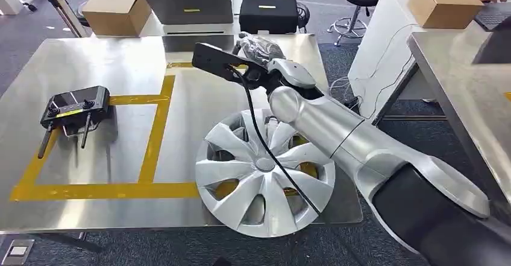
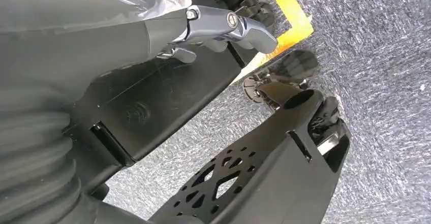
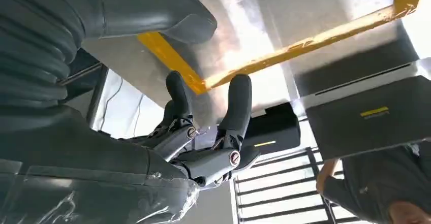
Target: Take the parts from the cabinet and place them on the table.
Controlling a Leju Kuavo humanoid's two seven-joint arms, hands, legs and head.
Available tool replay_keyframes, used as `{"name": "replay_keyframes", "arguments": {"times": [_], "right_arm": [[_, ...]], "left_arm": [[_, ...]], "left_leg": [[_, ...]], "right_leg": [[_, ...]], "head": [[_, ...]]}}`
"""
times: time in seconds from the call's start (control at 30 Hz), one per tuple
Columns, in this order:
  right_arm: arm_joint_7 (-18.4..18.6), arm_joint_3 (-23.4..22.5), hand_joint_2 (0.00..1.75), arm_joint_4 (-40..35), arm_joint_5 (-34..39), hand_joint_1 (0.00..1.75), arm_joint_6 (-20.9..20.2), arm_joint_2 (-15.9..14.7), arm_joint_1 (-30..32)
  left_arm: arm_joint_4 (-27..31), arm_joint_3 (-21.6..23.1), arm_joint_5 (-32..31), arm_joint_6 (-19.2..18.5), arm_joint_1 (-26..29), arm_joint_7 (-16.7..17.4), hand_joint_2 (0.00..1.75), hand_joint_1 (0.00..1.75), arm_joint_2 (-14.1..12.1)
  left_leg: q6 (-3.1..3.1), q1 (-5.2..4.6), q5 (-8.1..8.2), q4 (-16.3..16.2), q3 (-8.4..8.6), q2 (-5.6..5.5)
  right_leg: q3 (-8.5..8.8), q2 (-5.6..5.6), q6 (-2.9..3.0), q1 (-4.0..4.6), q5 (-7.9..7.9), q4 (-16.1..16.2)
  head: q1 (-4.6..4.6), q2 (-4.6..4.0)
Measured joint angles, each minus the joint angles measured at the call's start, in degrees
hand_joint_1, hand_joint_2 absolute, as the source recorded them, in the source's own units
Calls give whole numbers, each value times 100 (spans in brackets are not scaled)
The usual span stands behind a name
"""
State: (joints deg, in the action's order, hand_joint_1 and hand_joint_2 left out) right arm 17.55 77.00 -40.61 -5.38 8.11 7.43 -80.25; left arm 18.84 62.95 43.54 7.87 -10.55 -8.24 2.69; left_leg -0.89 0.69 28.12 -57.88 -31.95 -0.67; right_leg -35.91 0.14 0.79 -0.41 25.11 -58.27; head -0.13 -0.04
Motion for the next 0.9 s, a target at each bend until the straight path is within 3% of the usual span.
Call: {"name": "replay_keyframes", "arguments": {"times": [0.2,0.43,0.67,0.9], "right_arm": [[52,55,175,-194,78,175,177,-39,-58],[278,-125,175,-1203,280,175,549,-464,-47],[665,-326,175,-2225,238,175,509,-907,-47],[693,-359,175,-2620,221,175,415,-1130,-20]], "left_arm": [[-20,2,0,4,-2,13,175,0,0],[-42,2,59,57,-1,-48,175,0,-9],[-61,4,-18,112,-12,-46,175,0,-46],[-63,7,-48,125,-76,-85,175,0,-52]], "left_leg": [[0,0,-1,0,2,1],[1,-1,-1,-1,3,3],[1,-2,-1,0,4,4],[0,-2,-1,0,5,4]], "right_leg": [[-1,3,-3,0,-2,0],[-2,9,-4,0,-2,2],[-2,10,-4,-1,-3,3],[-2,11,-3,-1,-5,2]], "head": [[0,0],[0,0],[-2,0],[0,0]]}}
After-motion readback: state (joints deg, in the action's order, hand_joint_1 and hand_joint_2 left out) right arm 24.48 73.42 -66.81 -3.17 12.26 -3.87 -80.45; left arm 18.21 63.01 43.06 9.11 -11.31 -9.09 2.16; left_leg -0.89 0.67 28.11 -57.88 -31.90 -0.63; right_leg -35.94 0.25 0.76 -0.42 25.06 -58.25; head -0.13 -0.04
